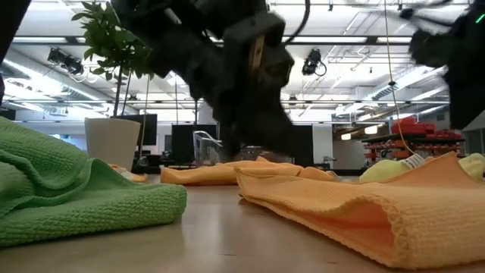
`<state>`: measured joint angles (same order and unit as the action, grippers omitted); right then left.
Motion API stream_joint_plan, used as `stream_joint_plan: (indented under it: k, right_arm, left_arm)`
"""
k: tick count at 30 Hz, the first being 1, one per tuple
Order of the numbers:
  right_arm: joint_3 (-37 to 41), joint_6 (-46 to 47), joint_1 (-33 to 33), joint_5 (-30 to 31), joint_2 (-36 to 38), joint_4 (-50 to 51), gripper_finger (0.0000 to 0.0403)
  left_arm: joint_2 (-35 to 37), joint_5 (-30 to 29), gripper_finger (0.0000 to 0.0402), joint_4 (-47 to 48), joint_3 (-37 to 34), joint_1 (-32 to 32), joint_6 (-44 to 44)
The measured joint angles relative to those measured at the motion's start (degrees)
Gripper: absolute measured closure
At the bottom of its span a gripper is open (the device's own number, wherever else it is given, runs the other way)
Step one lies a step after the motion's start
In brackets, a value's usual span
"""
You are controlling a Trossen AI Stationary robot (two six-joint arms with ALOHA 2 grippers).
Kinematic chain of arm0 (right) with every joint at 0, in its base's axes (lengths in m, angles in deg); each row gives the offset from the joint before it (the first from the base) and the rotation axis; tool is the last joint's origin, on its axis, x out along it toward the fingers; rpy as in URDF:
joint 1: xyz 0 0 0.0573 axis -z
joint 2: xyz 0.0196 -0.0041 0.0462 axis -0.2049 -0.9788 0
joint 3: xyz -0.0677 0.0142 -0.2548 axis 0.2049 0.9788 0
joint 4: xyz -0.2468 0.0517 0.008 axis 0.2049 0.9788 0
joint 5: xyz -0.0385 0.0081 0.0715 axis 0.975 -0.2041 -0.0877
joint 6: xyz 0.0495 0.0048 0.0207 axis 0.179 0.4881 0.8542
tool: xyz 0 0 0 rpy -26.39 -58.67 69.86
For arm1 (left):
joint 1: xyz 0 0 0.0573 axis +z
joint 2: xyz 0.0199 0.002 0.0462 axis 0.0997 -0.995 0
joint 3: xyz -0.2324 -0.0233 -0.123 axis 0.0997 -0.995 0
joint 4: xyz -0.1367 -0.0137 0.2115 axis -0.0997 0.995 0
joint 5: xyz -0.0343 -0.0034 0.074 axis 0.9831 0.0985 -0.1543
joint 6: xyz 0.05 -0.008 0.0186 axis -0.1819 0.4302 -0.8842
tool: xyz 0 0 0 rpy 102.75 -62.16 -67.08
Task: Fold microfiber towels
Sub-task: Fold the bottom orange towel on the table
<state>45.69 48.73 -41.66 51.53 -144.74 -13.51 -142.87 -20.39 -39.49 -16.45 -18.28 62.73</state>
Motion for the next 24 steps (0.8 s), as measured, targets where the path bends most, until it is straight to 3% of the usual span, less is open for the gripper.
stream_joint_plan:
  k: [6,17,21,24]
  right_arm:
    - [6.9,-15.2,15.2,-3.2,-1.2,-13.0,0.0401]
    - [13.6,-41.4,44.1,-2.4,-4.3,-37.9,0.0401]
    - [10.9,-50.6,51.5,-1.8,-3.6,-39.6,0.0401]
    - [6.8,-56.1,53.5,-3.0,-1.4,-35.5,0.0401]
  left_arm:
    - [-3.1,0.3,0.0397,1.3,-0.1,-2.8,5.1]
    - [-3.4,1.1,0.0397,0.8,-0.1,-9.2,16.8]
    - [-3.4,1.1,0.0389,-1.5,-0.2,-9.9,19.8]
    - [-2.5,1.0,0.0392,-4.6,-0.3,-8.9,19.2]
